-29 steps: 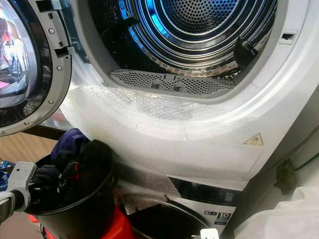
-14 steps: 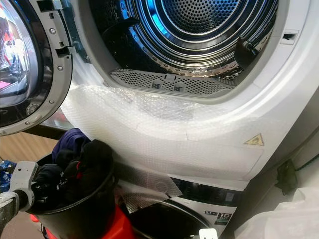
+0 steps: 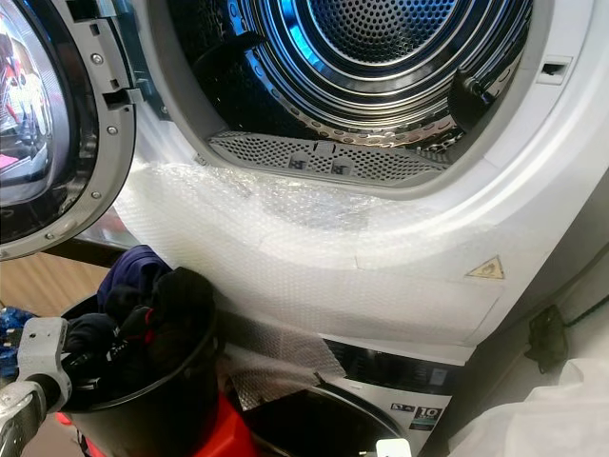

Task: Clothes washing

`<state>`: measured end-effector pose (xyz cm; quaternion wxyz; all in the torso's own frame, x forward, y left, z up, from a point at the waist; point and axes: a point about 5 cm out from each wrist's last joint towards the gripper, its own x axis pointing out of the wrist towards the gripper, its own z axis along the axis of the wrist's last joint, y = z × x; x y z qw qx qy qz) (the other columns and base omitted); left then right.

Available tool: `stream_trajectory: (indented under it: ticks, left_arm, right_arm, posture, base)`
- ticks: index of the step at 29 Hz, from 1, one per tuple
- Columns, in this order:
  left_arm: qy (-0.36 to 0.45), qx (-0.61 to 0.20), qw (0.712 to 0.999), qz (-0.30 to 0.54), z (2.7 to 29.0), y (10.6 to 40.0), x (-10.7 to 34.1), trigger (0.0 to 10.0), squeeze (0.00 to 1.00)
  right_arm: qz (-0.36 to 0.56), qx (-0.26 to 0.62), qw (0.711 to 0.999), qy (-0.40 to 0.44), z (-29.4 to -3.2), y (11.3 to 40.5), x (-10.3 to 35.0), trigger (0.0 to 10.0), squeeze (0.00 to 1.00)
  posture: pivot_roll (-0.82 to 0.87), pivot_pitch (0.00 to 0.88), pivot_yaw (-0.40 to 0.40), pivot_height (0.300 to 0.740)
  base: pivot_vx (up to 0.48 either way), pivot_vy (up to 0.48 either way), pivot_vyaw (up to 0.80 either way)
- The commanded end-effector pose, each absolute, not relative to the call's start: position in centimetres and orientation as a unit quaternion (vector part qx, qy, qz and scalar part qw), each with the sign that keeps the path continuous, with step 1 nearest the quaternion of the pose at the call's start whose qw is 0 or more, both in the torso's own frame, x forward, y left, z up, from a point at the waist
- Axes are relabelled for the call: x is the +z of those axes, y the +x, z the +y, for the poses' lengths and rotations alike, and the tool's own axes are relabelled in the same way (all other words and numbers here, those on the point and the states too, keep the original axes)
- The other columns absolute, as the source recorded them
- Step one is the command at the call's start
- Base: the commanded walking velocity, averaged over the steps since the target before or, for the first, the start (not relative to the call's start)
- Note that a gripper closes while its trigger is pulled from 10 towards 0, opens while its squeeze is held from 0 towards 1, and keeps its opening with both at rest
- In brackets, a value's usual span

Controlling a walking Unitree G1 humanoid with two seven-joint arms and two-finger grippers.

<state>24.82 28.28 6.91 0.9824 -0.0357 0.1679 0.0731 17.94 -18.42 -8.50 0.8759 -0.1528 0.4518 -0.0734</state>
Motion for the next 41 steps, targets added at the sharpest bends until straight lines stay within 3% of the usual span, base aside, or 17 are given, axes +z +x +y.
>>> stream_trajectory:
  ticks: [1,5,9,14,18,19,21,25,26,27,30,37,41]
  left_arm:
    - [-0.041,0.071,0.990,0.114,28.0,25.0,8.6,0.0,0.00]
    - [0.003,0.101,0.995,-0.003,26.4,22.7,11.1,0.0,0.00]
    - [0.034,0.133,0.989,-0.055,25.1,21.4,12.9,0.0,0.00]
    - [0.065,0.118,0.985,-0.107,22.9,20.5,14.8,0.0,0.00]
    - [0.085,-0.025,0.984,-0.157,18.8,21.3,17.8,0.0,0.00]
    - [0.085,-0.025,0.984,-0.157,18.8,21.3,17.8,0.0,0.00]
    - [0.094,-0.134,0.972,-0.167,16.4,21.8,19.2,0.0,0.00]
    - [0.095,-0.159,0.968,-0.169,15.8,21.9,19.5,0.0,0.00]
    - [0.092,-0.218,0.956,-0.176,14.4,22.2,20.6,0.0,0.00]
    - [0.092,-0.218,0.956,-0.176,14.4,22.2,20.6,0.0,0.00]
    - [0.094,-0.389,0.895,-0.197,10.4,23.3,23.8,0.0,0.00]
    - [0.087,-0.537,0.815,-0.197,7.2,23.7,26.1,0.0,0.00]
    - [0.085,-0.574,0.790,-0.198,6.3,23.8,27.0,0.0,0.00]
  right_arm:
    - [0.453,-0.068,0.878,-0.142,-18.0,17.8,-8.6,10.0,0.00]
    - [0.458,-0.057,0.878,-0.130,-17.6,17.6,-8.8,10.0,0.00]
    - [0.458,-0.056,0.878,-0.130,-17.5,17.6,-8.8,10.0,0.00]
    - [0.457,-0.057,0.879,-0.128,-17.5,17.7,-8.7,10.0,0.00]
    - [0.455,-0.057,0.880,-0.125,-17.5,17.9,-8.7,10.0,0.00]
    - [0.455,-0.057,0.880,-0.125,-17.5,17.9,-8.7,10.0,0.00]
    - [0.453,-0.055,0.881,-0.124,-17.3,18.0,-8.6,10.0,0.00]
    - [0.453,-0.054,0.881,-0.124,-17.3,18.1,-8.6,10.0,0.00]
    - [0.451,-0.055,0.882,-0.122,-17.2,18.2,-8.5,10.0,0.00]
    - [0.451,-0.055,0.882,-0.122,-17.2,18.2,-8.5,10.0,0.00]
    - [0.447,-0.056,0.885,-0.116,-17.0,18.5,-8.4,10.0,0.00]
    - [0.444,-0.063,0.888,-0.103,-17.0,18.3,-8.5,10.0,0.00]
    - [0.443,-0.066,0.889,-0.095,-17.1,18.1,-8.5,10.0,0.00]
  posture:
    - [0.19,0.000,0.058,0.740]
    - [0.21,0.000,0.060,0.740]
    - [0.22,0.000,0.062,0.740]
    - [0.22,0.000,0.064,0.740]
    - [0.25,0.000,0.059,0.740]
    - [0.25,0.000,0.059,0.740]
    - [0.25,0.000,0.060,0.740]
    - [0.25,0.000,0.060,0.740]
    - [0.25,0.000,0.065,0.740]
    - [0.25,0.000,0.065,0.740]
    - [0.24,0.000,0.063,0.740]
    - [0.20,0.000,0.078,0.740]
    - [0.19,0.000,0.085,0.740]
  base:
    - [0.000,0.000,0.00]
    - [0.000,0.000,0.00]
    - [0.000,0.000,0.00]
    - [0.000,0.000,0.00]
    - [0.000,0.000,0.00]
    - [0.000,0.000,0.00]
    - [0.000,0.000,0.00]
    - [0.000,0.000,0.00]
    - [0.000,0.000,0.00]
    - [0.000,0.000,0.00]
    - [0.000,0.000,0.00]
    - [0.000,0.000,0.00]
    - [0.000,0.000,0.00]
